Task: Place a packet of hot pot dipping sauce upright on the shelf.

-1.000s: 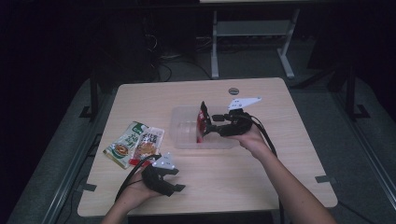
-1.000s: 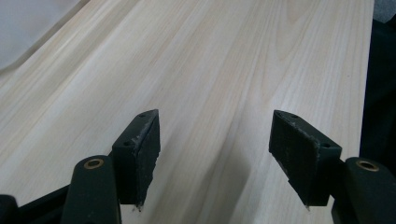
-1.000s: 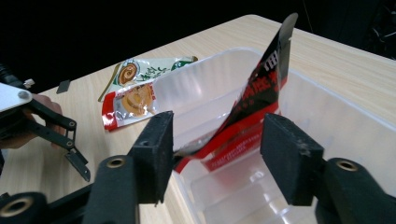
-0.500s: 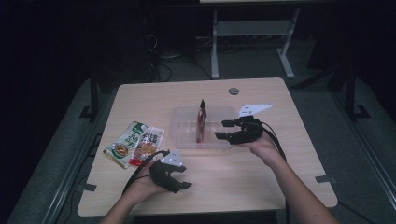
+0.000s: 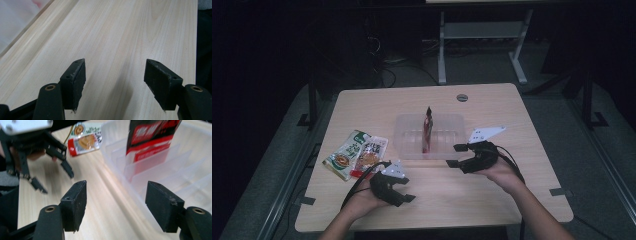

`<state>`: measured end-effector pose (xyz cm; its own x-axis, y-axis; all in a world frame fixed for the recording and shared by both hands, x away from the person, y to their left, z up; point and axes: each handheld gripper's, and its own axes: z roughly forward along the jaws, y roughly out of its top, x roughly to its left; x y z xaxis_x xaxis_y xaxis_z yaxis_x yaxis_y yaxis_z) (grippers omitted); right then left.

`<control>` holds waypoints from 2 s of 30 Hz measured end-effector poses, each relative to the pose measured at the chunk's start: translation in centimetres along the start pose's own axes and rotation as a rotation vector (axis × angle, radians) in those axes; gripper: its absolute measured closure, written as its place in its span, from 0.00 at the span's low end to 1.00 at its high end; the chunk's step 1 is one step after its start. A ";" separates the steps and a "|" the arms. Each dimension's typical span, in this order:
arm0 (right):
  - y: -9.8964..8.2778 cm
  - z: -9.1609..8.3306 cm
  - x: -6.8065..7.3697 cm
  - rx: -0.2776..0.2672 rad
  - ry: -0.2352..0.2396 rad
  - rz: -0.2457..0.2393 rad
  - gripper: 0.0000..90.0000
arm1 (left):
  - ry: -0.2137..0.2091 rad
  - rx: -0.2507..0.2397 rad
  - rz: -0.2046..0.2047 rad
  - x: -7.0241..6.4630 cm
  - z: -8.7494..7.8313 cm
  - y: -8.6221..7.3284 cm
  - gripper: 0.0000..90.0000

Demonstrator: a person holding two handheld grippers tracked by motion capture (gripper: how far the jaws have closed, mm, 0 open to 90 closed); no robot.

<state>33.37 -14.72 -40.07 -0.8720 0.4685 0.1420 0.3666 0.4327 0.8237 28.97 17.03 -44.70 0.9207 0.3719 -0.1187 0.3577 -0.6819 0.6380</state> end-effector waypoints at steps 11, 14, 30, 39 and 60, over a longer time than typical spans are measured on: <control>-3.5 -0.4 1.8 0.094 -0.023 -0.026 0.32 | 0.061 0.006 -0.041 1.0 -1.6 -0.7 0.38; -3.8 -0.2 1.9 0.120 -0.033 -0.028 0.32 | 0.105 0.003 -0.081 1.7 -2.5 -0.9 0.38; -3.9 0.1 1.3 0.126 -0.035 -0.028 0.33 | 0.333 0.002 -0.264 5.9 -6.5 -3.2 0.47; -3.9 0.0 1.0 0.115 -0.054 -0.015 0.34 | 0.405 0.008 -0.326 8.6 -6.8 -3.0 0.89; -4.0 -0.1 0.4 0.104 -0.080 -0.002 0.36 | 0.423 0.147 -0.368 11.7 -4.6 -3.1 1.00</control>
<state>31.52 -16.33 -43.27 -0.8458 0.5254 0.0930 0.4003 0.5096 0.7617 37.87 26.40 -44.58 0.6000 0.7997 0.0213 0.6879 -0.5293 0.4967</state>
